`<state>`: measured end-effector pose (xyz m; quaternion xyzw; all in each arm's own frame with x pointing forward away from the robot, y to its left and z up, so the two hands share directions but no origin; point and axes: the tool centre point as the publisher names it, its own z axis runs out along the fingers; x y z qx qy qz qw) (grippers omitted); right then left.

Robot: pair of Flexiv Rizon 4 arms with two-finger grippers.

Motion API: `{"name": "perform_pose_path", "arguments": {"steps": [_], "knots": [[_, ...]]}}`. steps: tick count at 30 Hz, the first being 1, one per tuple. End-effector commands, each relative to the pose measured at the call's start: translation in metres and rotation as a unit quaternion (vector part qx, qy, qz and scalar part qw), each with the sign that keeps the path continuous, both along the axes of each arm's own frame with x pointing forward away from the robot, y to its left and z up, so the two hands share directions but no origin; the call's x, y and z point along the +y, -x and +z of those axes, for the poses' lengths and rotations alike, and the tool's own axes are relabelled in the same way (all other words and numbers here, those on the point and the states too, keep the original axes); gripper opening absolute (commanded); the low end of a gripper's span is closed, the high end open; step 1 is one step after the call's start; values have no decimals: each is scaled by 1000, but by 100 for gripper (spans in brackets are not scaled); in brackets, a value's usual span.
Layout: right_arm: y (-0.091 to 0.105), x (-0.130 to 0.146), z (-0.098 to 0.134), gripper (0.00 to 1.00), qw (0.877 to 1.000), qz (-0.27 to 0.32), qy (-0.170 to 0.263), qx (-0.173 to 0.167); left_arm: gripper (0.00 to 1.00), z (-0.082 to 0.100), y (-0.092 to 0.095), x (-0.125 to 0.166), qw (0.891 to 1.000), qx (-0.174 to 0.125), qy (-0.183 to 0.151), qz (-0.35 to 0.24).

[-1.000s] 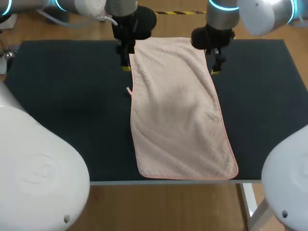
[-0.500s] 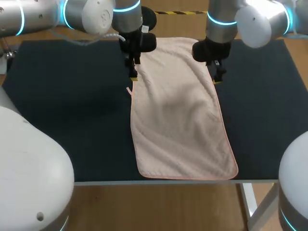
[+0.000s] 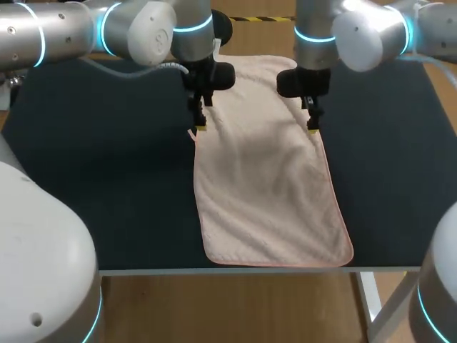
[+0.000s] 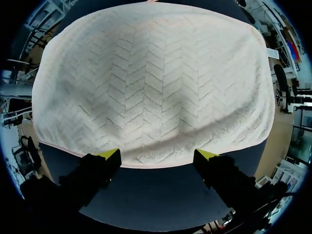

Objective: Fold the towel

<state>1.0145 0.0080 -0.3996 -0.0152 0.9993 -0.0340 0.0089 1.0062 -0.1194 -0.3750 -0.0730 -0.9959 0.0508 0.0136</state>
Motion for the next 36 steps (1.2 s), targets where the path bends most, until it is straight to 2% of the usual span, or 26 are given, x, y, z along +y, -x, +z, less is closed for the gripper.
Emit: {"name": "perform_pose_path", "arguments": {"steps": [1, 13, 21, 36], "knots": [[0, -3, -12, 100, 1000, -4, -8, 1, 100, -13, -6, -5, 1000, 12, -11, 0], [1, -12, -20, 100, 1000, -3, -18, -6, 100, -32, -6, -14, 1000, 19, -18, 17], [0, -8, -21, 100, 1000, 6, -22, -3, 100, -42, -4, -13, 999, 16, -19, 26], [0, -6, -32, 100, 1000, 7, -19, 8, 100, -59, 5, -12, 999, 29, -25, 35]]}}
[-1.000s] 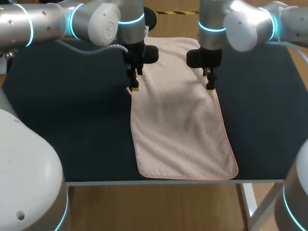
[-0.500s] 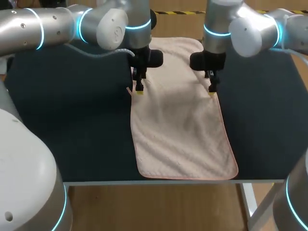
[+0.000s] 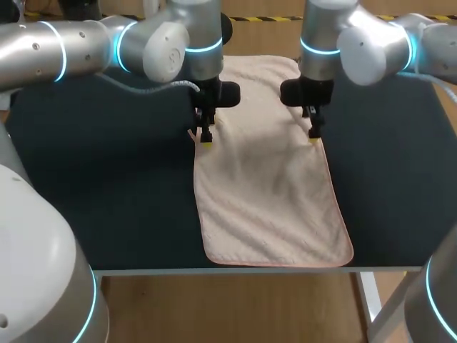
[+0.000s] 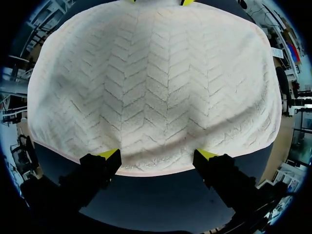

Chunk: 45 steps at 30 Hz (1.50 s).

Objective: Fold the towel

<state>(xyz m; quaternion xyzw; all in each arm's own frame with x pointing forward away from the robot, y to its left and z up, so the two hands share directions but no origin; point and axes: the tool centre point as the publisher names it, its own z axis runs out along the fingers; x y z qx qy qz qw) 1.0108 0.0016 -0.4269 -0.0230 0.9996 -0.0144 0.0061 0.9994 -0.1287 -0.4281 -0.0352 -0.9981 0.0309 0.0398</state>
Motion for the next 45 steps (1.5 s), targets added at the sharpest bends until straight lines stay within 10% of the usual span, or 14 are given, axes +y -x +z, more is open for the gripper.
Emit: {"name": "perform_pose_path", "arguments": {"steps": [1, 8, 10, 14, 16, 31, 45], "knots": [[-3, 0, -6, 100, 1000, -1, 2, 5, 100, -6, -2, -3, 1000, 3, -2, -1], [-1, -2, -10, 98, 1000, 0, 6, 11, 85, -13, -1, -7, 1000, 5, 1, -1], [-1, -3, -11, 62, 1000, 1, 9, 12, 79, -13, 0, -8, 1000, 7, 2, 0], [0, -6, -13, 0, 1000, 1, 13, 14, 21, -17, 1, -8, 1000, 10, 4, 1], [0, -6, -13, 0, 1000, 1, 14, 14, 0, -18, 1, -8, 1000, 11, 4, 4], [11, -13, 9, 0, 1000, 0, 14, 2, 0, 3, 3, 2, 1000, 5, 6, 20], [29, -17, 63, 0, 999, -2, 8, -34, 0, 78, 6, 8, 1000, -8, 1, 17]]}}
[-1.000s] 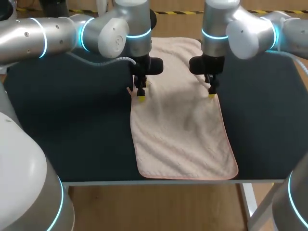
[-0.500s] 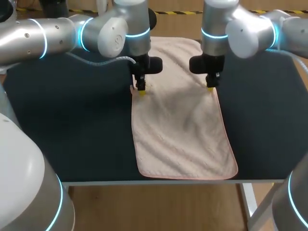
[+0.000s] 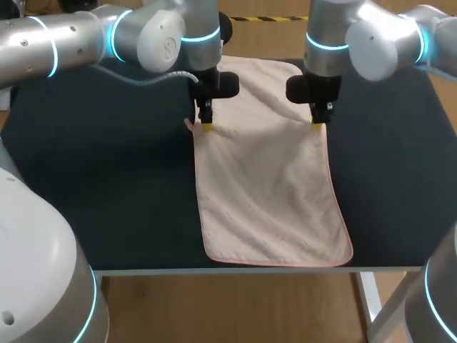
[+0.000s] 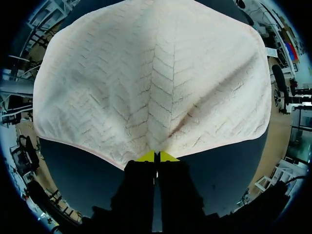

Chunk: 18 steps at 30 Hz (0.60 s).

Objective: Fold the towel

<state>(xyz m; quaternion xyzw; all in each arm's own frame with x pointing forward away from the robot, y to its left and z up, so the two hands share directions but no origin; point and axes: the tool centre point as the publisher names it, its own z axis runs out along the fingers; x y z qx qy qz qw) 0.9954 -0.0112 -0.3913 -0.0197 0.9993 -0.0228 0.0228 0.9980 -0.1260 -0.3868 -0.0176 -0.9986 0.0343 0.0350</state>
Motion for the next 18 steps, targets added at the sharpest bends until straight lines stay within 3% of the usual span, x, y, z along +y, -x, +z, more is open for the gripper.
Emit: {"name": "perform_pose_path", "arguments": {"steps": [1, 10, 18], "knots": [[14, -4, 31, 0, 1000, 1, -2, -21, 0, 44, 5, 5, 1000, -7, 1, -7], [14, -2, 96, 0, 998, -24, -13, -54, 0, 109, -1, 7, 999, -47, 8, -11], [-1, 5, 162, 0, 997, -13, -8, -77, 0, 173, -17, 17, 995, -94, -11, -17]]}}
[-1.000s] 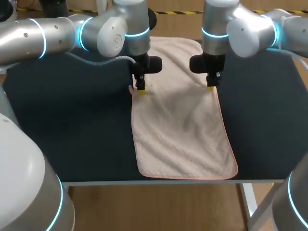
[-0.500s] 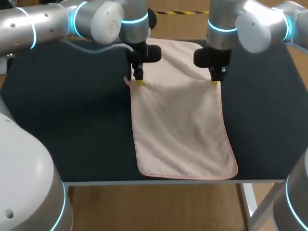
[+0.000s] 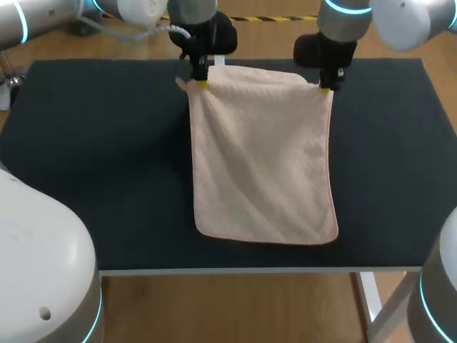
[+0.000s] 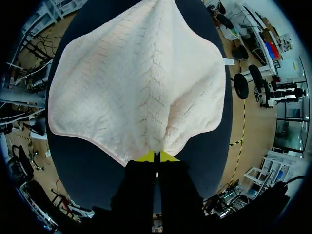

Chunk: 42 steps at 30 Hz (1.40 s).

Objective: Fold the towel

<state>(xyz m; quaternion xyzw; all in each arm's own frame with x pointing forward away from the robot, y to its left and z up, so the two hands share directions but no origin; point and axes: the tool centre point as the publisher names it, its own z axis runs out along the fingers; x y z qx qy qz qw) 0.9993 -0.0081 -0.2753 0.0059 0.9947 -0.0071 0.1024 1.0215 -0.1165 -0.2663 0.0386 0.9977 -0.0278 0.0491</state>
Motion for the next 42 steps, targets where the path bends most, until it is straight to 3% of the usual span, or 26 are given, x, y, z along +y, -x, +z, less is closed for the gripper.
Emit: {"name": "perform_pose_path", "arguments": {"steps": [1, 9, 18, 23, 30, 34, 39, 42], "knots": [[0, 3, 56, 0, 1000, 16, 9, 1, 0, 59, 4, 9, 1000, -10, -4, 1], [-23, 18, 119, 0, 997, 53, 33, -42, 0, 112, -26, 12, 998, -50, -25, 11], [-69, 22, 180, 0, 991, 68, 54, -99, 0, 172, -73, 19, 992, -114, -34, 35], [-97, 23, 202, 0, 988, 81, 45, -123, 0, 195, -103, 22, 988, -143, -36, 45], [-147, 29, 222, 0, 984, 80, 50, -150, 0, 206, -147, 26, 983, -160, -60, 61], [-167, 32, 232, 0, 979, 88, 51, -180, 0, 214, -159, 28, 981, -176, -54, 65], [-165, 34, 235, 0, 974, 89, 64, -196, 0, 217, -159, 28, 977, -193, -63, 62], [-152, 37, 222, 0, 973, 100, 78, -195, 0, 204, -148, 25, 977, -193, -71, 48]]}}
